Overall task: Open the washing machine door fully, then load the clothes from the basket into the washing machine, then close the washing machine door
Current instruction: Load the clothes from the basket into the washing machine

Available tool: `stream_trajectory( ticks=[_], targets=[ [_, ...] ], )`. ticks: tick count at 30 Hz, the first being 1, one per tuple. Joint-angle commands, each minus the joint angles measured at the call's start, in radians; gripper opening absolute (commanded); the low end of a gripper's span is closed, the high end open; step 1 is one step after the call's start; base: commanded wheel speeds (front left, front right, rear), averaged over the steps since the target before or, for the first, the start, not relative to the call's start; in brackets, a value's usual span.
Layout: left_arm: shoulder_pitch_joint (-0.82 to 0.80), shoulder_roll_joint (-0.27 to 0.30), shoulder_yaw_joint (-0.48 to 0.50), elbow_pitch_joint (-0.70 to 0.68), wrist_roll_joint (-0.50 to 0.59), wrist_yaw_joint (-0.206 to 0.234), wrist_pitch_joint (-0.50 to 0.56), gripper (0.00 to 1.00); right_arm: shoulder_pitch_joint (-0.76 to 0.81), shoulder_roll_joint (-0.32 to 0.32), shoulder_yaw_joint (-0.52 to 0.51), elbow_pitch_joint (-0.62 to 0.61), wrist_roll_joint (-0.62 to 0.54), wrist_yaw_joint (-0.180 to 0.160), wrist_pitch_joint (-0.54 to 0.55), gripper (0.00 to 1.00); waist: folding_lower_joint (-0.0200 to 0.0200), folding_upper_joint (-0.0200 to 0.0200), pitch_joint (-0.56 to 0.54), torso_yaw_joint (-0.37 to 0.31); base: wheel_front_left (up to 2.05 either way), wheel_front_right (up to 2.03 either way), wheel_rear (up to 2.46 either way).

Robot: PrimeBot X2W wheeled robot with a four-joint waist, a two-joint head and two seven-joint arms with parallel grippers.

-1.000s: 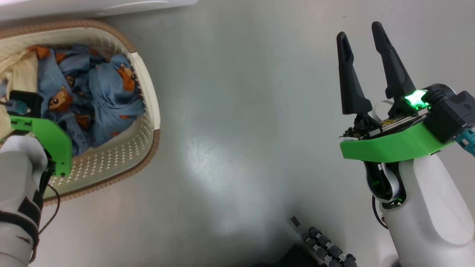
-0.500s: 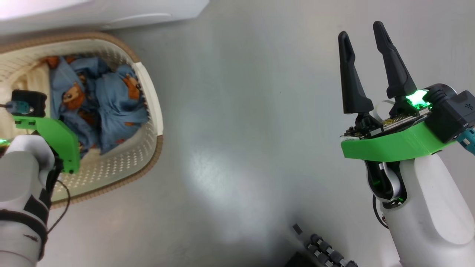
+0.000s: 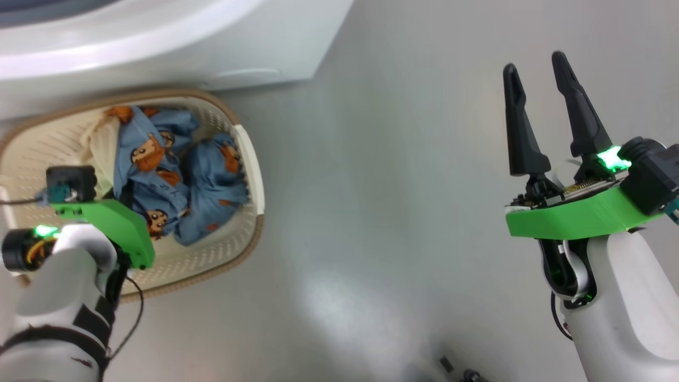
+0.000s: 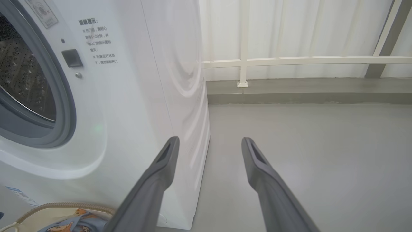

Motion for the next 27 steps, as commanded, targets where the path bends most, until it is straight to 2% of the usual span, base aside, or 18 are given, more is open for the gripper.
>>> stream_trajectory(
  ticks=[1, 8, 14, 27],
  targets=[
    [0.035, 0.025, 0.026, -0.007, -0.011, -0.005, -0.024, 0.0, 0.039, -0.012, 0.011, -0.019, -0.002, 0.004, -0.008, 1.0, 0.0001, 0.0, -0.06, 0.04, 0.0, 0.0, 0.0],
    [0.088, -0.002, 0.033, -0.01, -0.034, -0.019, -0.104, 0.0, 0.084, -0.034, -0.006, -0.01, -0.001, 0.004, -0.008, 1.0, 0.0001, 0.0, -0.149, 0.071, 0.0, 0.0, 0.0],
    [0.143, -0.009, 0.045, -0.046, -0.042, -0.022, -0.13, 0.0, 0.134, -0.048, -0.022, 0.0, 0.001, 0.004, -0.008, 1.0, 0.0001, 0.0, -0.232, 0.096, 0.0, 0.0, 0.0],
    [0.338, 0.012, 0.171, -0.386, 0.004, 0.033, -0.132, 0.0, 0.241, -0.072, -0.053, 0.012, 0.009, 0.004, -0.008, 1.0, 0.0001, 0.0, -0.374, 0.141, 0.0, 0.0, 0.0]
  ],
)
